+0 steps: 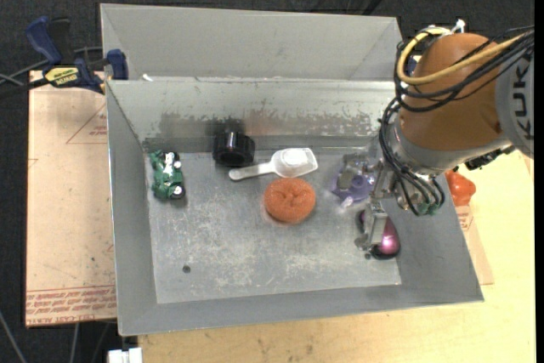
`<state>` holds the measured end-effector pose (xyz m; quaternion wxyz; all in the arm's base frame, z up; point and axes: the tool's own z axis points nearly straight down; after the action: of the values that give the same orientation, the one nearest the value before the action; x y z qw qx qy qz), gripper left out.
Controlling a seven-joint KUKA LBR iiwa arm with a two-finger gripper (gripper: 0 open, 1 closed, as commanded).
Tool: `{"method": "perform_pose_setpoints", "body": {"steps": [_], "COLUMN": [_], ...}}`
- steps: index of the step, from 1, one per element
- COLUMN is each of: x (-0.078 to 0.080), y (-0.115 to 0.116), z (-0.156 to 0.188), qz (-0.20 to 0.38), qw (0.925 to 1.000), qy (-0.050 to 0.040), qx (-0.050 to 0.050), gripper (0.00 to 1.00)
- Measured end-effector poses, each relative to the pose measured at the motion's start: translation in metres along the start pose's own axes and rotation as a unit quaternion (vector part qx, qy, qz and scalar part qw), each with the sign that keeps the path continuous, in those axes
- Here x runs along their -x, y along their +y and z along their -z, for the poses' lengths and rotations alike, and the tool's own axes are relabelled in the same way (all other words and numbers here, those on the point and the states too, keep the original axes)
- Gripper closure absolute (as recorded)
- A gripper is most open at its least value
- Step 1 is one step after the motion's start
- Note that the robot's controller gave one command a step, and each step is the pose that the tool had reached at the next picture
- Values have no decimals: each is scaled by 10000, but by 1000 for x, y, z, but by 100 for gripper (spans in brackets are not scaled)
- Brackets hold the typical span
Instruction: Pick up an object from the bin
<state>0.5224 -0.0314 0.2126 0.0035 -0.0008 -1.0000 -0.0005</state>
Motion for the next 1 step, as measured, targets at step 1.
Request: {"method": "perform_pose_setpoints", "body": {"steps": [1], "x": [2], "y": [0], "z": [4], "qz": [6], "qw": [10000], "qy": [-39], "qx": [-3], "gripper": [0]}}
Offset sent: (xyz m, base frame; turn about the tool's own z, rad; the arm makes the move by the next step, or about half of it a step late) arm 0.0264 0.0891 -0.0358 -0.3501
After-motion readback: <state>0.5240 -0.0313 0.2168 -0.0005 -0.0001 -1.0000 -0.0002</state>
